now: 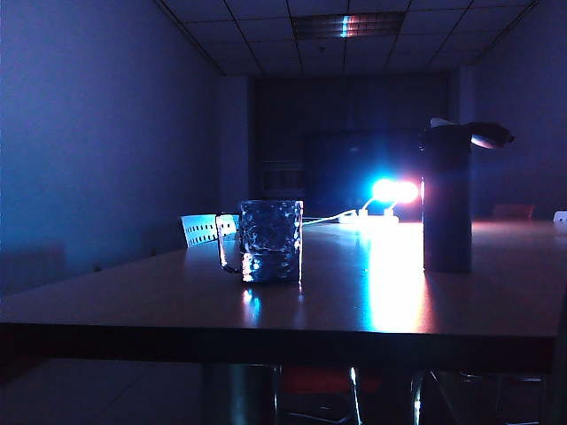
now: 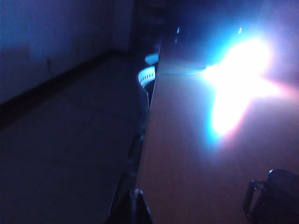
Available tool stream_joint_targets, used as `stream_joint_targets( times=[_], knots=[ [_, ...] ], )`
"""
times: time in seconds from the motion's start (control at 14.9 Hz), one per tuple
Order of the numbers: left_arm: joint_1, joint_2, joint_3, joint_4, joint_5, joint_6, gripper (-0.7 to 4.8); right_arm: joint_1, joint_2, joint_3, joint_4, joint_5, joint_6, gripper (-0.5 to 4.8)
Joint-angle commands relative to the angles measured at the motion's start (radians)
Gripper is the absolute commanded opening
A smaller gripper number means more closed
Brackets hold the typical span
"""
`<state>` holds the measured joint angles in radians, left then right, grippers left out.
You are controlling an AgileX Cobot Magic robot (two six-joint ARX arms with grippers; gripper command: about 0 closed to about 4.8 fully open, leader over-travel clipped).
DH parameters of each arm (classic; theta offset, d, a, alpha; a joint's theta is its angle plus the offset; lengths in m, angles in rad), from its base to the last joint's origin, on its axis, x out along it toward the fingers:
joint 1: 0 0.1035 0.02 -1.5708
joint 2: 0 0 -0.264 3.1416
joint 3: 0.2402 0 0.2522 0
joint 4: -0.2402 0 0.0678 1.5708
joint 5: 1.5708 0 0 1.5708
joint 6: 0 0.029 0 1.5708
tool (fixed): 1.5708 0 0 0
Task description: Pick up the black thermos cup, pour some water from it into the cup, and then put the thermos cup back on the table.
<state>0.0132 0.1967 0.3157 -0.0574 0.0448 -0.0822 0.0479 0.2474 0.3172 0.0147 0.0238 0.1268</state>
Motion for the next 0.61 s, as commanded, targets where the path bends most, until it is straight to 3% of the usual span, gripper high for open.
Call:
stream_joint_targets(
  times=[0.07, 0.2, 0.47, 0.54, 0.61],
  knots=[
    [-0.003, 0.229, 0.127, 0.071, 0.101, 0.063, -0.05, -0.003, 0.239, 0.128, 0.135, -0.068, -0.082, -0.06],
    [-0.023, 0.439, 0.237, 0.097, 0.232, 0.075, -0.05, -0.003, 0.449, 0.211, 0.277, -0.174, -0.079, -0.06],
    [-0.181, 0.695, 0.404, 0.129, 0.179, 0.075, -0.05, -0.002, 0.811, 0.301, 0.515, -0.210, -0.075, 0.10],
    [-0.223, 0.731, 0.423, 0.152, 0.176, 0.076, -0.06, -0.002, 0.879, 0.301, 0.566, -0.210, -0.075, 1.89],
    [-0.255, 0.751, 0.430, 0.187, 0.176, 0.075, -0.05, 0.000, 0.941, 0.301, 0.613, -0.211, -0.074, 4.79]
  ],
)
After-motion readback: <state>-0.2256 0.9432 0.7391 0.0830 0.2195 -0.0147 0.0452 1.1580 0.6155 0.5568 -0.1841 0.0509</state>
